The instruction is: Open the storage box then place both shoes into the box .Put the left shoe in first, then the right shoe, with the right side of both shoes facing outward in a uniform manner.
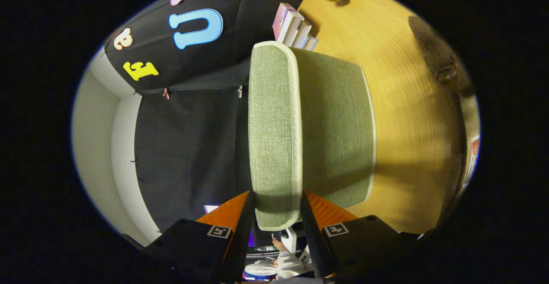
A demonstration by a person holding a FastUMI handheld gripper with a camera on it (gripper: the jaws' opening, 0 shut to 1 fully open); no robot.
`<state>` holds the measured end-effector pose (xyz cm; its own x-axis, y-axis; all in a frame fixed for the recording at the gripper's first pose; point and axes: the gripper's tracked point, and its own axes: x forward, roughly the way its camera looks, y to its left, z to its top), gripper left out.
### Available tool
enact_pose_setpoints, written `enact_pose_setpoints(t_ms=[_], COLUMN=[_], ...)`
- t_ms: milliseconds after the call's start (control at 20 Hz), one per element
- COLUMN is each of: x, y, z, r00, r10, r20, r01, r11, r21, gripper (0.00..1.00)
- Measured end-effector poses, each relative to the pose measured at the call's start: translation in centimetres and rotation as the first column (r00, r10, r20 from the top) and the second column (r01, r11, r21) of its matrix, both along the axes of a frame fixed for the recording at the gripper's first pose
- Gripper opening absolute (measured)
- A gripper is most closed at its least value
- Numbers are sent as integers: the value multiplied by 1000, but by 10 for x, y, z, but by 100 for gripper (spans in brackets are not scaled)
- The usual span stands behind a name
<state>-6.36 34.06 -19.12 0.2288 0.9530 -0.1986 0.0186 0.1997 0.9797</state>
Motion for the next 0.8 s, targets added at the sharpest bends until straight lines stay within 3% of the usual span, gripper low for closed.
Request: enact_pose_setpoints(t_ms=[200, 300, 450, 550, 650, 800], x=[2, 2, 16, 15, 14, 12], y=[9, 17, 26, 36, 40, 39], z=[15, 19, 32, 37, 34, 51], r00=[1000, 1000, 997, 998, 997, 999], r10=[-31, -27, -80, -69, -71, -54], r20=[2, -12, -20, -12, 14, 1], r01=[31, 27, 80, 70, 71, 54], r11=[1000, 1000, 996, 996, 997, 997], r21=[1, 4, 39, 61, 30, 49], gripper=[19, 13, 13, 13, 5, 5])
